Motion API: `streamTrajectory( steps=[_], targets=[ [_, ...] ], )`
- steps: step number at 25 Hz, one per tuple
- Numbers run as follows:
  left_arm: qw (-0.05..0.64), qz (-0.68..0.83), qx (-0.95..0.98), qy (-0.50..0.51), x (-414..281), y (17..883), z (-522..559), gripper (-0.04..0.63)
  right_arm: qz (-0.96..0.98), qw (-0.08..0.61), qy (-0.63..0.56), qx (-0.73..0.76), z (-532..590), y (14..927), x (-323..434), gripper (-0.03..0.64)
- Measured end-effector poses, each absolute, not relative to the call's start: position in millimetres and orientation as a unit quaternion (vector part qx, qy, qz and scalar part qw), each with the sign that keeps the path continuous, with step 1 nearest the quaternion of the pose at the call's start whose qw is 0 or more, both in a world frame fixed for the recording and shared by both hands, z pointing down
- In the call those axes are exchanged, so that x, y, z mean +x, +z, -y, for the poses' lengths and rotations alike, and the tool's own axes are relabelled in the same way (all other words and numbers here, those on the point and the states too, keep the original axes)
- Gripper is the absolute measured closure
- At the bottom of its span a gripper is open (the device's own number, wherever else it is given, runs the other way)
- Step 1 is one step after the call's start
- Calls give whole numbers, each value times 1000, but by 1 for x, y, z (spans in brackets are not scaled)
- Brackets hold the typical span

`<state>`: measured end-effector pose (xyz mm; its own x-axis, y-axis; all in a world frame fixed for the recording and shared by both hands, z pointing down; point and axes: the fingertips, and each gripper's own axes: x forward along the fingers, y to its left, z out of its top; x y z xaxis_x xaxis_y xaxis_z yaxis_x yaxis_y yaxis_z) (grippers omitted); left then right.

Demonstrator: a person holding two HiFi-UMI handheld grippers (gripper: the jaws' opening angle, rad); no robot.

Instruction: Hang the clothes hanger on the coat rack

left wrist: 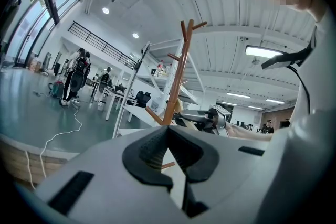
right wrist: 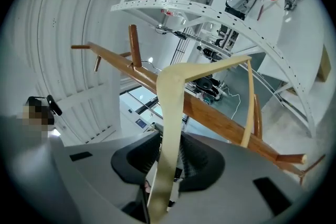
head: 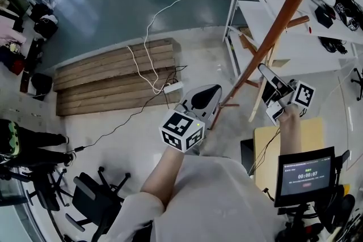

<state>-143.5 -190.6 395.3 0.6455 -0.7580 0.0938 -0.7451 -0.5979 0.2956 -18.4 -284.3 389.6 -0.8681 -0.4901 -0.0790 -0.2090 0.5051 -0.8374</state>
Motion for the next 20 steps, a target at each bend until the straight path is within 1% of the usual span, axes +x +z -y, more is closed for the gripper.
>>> streamTrajectory(
  steps=[4, 9, 12, 15, 20],
  targets=[
    [156, 415, 896, -21, -140, 394, 196, 589, -861, 134, -434, -229, 289, 388, -11, 518],
    [153, 402, 902, -19, -134, 392, 201, 589, -859, 136, -417, -265, 297, 383, 5, 423],
    [151, 391, 908, -19, -135, 391, 197, 589, -861, 131, -398, -289, 292, 378, 12, 422],
    [149, 379, 913, -19, -140, 389, 189, 589, -858, 150, -376, -315, 281, 364, 21, 422],
    [143, 344, 928, -15, -109, 388, 203, 589, -853, 179, -342, -353, 278, 343, 62, 422]
  ],
)
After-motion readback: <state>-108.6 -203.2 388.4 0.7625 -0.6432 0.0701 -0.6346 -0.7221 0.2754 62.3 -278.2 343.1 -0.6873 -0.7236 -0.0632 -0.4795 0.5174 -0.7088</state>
